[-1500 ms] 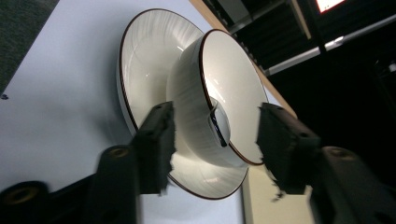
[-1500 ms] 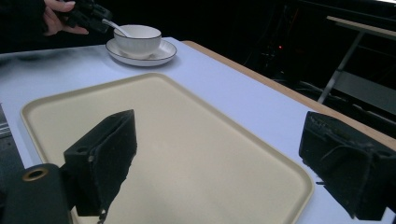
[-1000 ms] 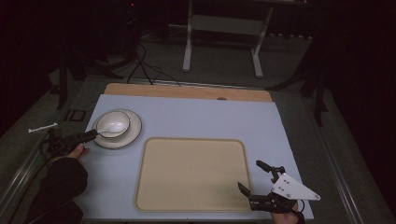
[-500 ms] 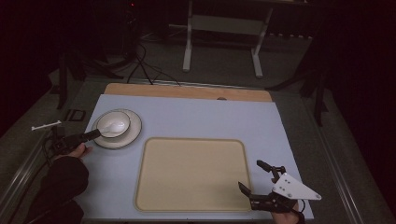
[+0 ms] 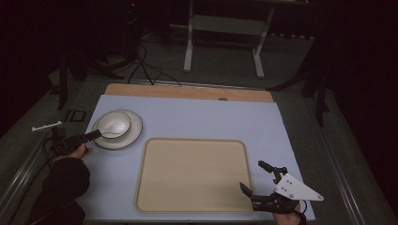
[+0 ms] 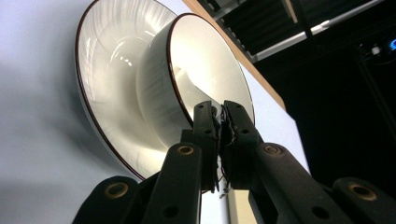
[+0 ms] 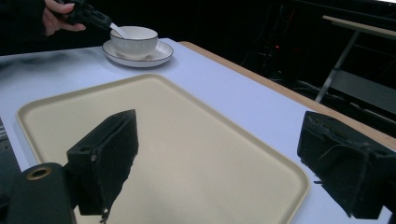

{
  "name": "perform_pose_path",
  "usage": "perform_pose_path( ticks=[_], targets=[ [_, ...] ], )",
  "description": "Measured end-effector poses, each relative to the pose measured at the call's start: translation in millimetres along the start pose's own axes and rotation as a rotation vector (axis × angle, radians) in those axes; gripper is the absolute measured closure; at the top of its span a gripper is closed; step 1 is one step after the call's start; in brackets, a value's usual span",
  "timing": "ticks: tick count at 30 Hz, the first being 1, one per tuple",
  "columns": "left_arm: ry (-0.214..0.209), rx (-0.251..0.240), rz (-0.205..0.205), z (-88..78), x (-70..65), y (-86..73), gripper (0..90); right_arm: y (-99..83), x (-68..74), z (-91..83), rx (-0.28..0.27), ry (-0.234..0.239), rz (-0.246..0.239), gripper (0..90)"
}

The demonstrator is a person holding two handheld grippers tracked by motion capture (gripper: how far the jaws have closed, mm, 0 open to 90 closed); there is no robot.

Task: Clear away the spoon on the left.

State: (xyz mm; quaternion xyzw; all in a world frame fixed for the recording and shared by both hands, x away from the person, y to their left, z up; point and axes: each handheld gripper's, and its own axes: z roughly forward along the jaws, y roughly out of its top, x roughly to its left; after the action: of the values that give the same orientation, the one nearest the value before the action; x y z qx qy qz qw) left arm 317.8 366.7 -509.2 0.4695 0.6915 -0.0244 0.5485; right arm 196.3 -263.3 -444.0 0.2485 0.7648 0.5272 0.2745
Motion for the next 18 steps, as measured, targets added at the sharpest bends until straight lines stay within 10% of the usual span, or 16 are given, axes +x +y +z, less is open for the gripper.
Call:
perform_pose_path(
  ticks=[18],
  targets=[
    [0.008, -0.026, 0.089, -15.8, -25.6, 3.4, 85.7, 0.5, 1.1, -0.5, -0.005, -0.002, -0.005, 12.5]
  ],
)
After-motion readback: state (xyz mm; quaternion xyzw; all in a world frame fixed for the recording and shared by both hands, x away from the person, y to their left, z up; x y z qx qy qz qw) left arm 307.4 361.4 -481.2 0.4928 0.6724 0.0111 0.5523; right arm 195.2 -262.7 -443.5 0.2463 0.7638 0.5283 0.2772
